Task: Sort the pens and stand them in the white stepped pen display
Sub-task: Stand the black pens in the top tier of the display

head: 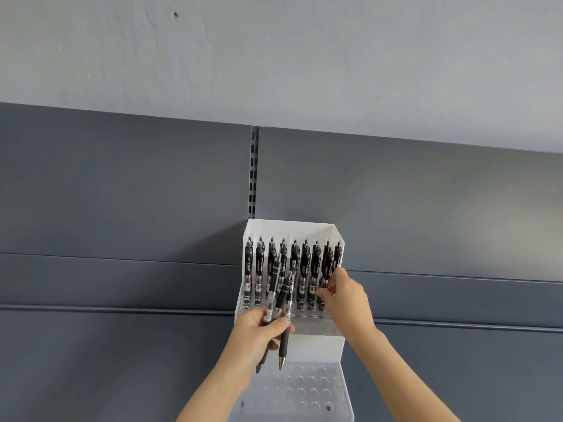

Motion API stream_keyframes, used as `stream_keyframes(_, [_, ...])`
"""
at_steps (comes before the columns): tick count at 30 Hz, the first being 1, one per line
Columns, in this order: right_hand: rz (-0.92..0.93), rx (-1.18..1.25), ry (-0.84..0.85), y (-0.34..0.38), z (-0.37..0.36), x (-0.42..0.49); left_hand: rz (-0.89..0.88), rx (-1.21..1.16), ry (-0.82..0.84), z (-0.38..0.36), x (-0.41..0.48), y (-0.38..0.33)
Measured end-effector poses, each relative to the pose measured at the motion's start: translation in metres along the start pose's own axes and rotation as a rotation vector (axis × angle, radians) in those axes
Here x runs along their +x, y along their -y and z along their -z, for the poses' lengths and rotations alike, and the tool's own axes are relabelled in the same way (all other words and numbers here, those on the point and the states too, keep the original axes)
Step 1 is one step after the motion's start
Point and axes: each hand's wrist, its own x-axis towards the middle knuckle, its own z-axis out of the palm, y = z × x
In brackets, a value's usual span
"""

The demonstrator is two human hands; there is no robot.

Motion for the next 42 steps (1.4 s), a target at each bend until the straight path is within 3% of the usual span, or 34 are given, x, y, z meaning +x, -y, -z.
stream_keyframes(9, [-0.03, 0.125, 0.006, -0.006, 0.004, -0.006, 0.003, -0.022, 0.004, 0.0, -0.005, -0.003])
stream_keyframes(14, [0.035, 0.315, -0.108, 0.003, 0.018, -0.031, 0.027, -0.093, 0.015, 0.0, -0.007, -0.005])
stream_keyframes(18, [0.088, 0.482, 0.126, 0.019, 0.02, -0.047, 0.052, -0.199, 0.054, -0.006, -0.011, -0.008])
stream_keyframes(22, [0.046, 0.585, 0.202, 0.021, 0.018, -0.047, 0.054, -0.208, 0.082, -0.011, -0.012, -0.009])
stream_keyframes(27, [0.022, 0.544, 0.146, 0.014, 0.024, -0.042, 0.038, -0.148, 0.07, -0.016, -0.01, -0.009])
stream_keyframes(32, [-0.037, 0.504, -0.121, -0.006, 0.055, -0.017, 0.032, -0.043, 0.033, -0.007, -0.008, -0.004])
stream_keyframes(35, [-0.025, 0.48, -0.191, -0.008, 0.063, -0.003, 0.011, -0.008, 0.043, -0.008, -0.006, -0.002])
stream_keyframes(42, [0.013, 0.183, -0.057, -0.011, 0.036, 0.015, -0.009, 0.044, 0.026, -0.009, -0.001, 0.001])
